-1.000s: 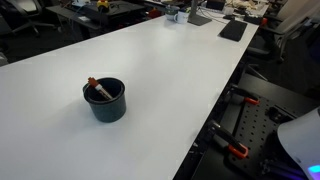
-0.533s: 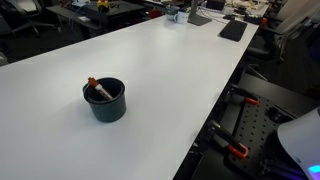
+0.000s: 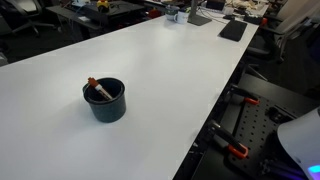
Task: Remove the orange marker from the cup and put it on the table
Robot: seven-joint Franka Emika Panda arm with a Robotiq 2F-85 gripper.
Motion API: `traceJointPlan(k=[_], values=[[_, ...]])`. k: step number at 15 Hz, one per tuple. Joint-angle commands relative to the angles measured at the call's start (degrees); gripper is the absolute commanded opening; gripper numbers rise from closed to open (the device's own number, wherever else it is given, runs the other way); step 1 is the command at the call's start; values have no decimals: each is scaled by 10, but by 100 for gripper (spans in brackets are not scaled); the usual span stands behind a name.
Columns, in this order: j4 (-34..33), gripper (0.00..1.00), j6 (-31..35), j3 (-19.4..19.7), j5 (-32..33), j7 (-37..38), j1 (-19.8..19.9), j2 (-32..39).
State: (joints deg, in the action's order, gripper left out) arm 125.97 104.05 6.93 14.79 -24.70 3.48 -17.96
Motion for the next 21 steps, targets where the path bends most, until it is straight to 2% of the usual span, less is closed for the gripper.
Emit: traceJointPlan(k=[1, 21], values=[[-1, 100, -2, 2, 0, 0, -2, 0], [-7, 100, 5, -4, -11, 7, -8, 42]])
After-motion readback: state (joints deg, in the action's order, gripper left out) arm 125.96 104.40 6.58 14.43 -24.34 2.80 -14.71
